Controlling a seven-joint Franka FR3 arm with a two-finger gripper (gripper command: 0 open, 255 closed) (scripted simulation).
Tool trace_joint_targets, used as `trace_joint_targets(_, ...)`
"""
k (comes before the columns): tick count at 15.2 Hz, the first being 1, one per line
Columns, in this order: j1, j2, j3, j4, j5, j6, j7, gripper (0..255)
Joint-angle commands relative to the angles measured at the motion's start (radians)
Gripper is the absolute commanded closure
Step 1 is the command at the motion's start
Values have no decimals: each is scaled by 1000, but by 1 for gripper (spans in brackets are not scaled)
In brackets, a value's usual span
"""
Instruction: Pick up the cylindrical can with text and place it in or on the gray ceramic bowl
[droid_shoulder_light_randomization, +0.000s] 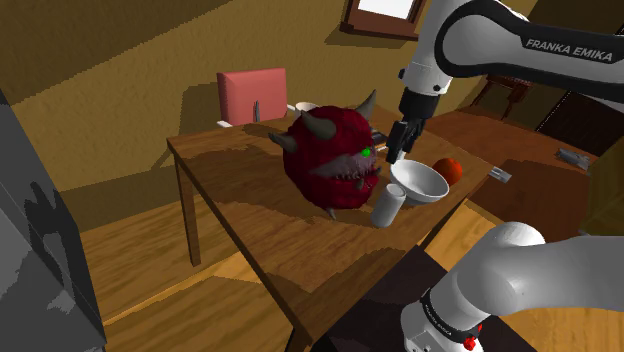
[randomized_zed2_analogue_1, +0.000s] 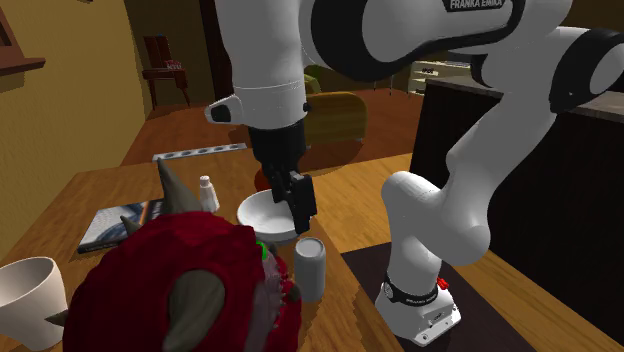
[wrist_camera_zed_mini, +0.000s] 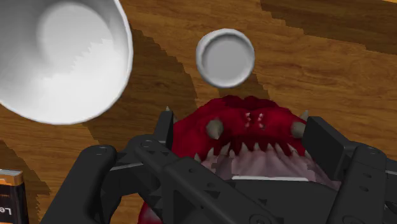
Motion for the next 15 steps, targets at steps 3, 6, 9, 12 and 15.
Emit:
trace_joint_targets(3, 13, -54, 4, -94, -15, 48, -28, 0)
trace_joint_targets(6, 32, -135, 8, -232, -39, 119, -71, 0)
trace_joint_targets(9, 45, -190, 9, -327, -57, 167, -100, 0)
trace_joint_targets(12, 44, -193, 7, -368, -59, 206, -100, 0)
trace_joint_targets(15, 42, -194, 5, -409, -62, 246, -99, 0)
